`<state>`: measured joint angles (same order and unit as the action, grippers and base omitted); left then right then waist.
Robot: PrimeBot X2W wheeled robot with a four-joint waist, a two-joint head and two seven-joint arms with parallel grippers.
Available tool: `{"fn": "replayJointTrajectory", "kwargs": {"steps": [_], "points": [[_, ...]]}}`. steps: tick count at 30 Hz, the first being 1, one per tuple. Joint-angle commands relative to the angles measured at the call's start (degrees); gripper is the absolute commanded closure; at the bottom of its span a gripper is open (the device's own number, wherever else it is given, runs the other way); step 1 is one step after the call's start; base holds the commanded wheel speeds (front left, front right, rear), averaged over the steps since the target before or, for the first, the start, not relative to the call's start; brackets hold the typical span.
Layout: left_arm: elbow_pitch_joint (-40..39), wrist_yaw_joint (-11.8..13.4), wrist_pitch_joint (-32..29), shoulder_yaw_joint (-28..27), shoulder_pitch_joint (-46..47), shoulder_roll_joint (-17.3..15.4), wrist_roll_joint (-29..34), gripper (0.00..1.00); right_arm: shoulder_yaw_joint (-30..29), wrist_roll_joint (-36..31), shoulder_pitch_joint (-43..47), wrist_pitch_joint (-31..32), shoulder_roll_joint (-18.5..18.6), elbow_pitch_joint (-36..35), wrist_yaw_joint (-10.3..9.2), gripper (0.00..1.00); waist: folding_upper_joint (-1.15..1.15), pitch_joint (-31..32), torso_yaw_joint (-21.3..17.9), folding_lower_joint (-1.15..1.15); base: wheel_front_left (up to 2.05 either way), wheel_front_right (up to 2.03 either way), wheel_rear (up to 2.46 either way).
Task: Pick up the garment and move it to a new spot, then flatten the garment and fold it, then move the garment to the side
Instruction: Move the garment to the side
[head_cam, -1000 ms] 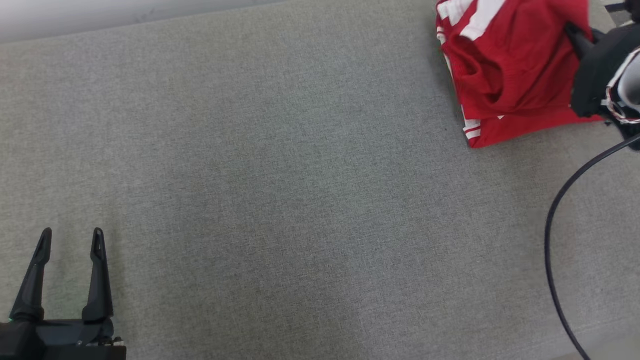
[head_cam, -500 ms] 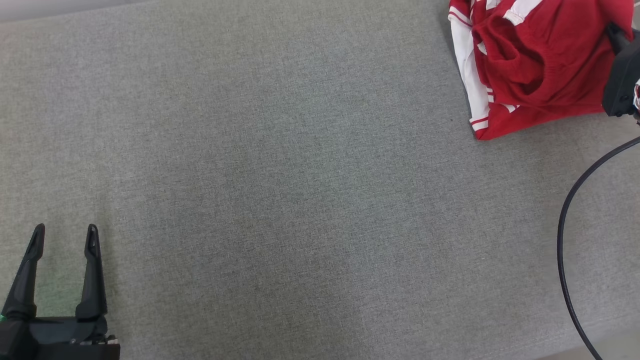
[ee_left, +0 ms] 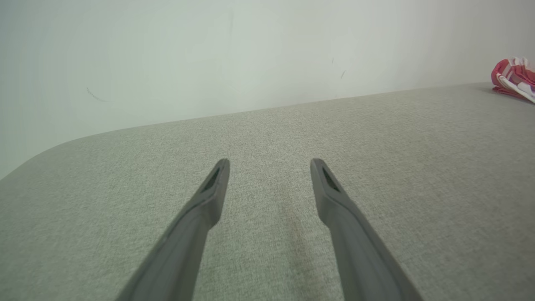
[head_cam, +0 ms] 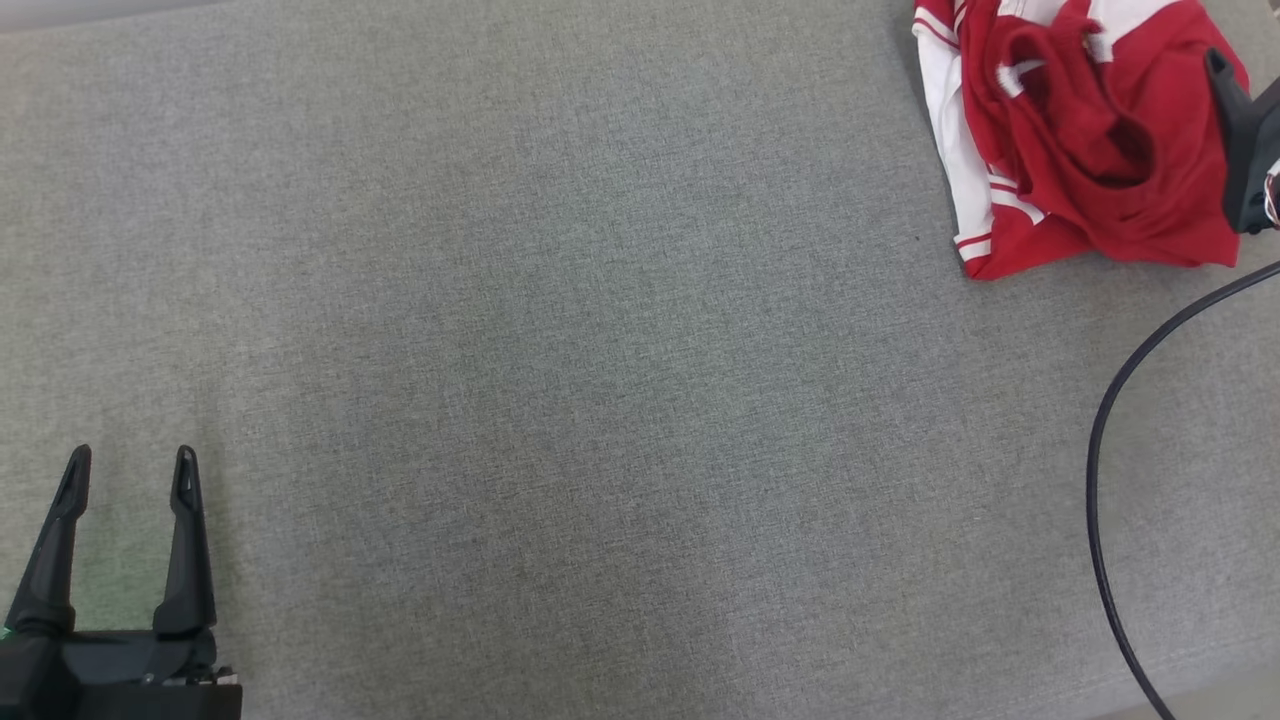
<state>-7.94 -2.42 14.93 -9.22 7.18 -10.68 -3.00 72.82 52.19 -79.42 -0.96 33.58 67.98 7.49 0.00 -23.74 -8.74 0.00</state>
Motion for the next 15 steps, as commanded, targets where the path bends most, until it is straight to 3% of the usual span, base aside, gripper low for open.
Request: {"fn": "replayJointTrajectory", "kwargs": {"steps": [1,15], "points": [[0.31,0.24,0.21,-0.03,0.43,-0.25,-0.15,0.0,0.25,-1.26,-1.11,-0.92,-0.4,0.66,0.0,0.0,0.0,0.26,0.14,0.0,0.0,0.0,0.0],[1.96,0.88,0.21,0.41,-0.99,1.9,-0.94,0.0,-4.69,3.43,2.03,-11.98,-4.7,-1.67,0.0,0.0,0.0,6.02,1.78,0.0,0.0,0.0,0.0]]}}
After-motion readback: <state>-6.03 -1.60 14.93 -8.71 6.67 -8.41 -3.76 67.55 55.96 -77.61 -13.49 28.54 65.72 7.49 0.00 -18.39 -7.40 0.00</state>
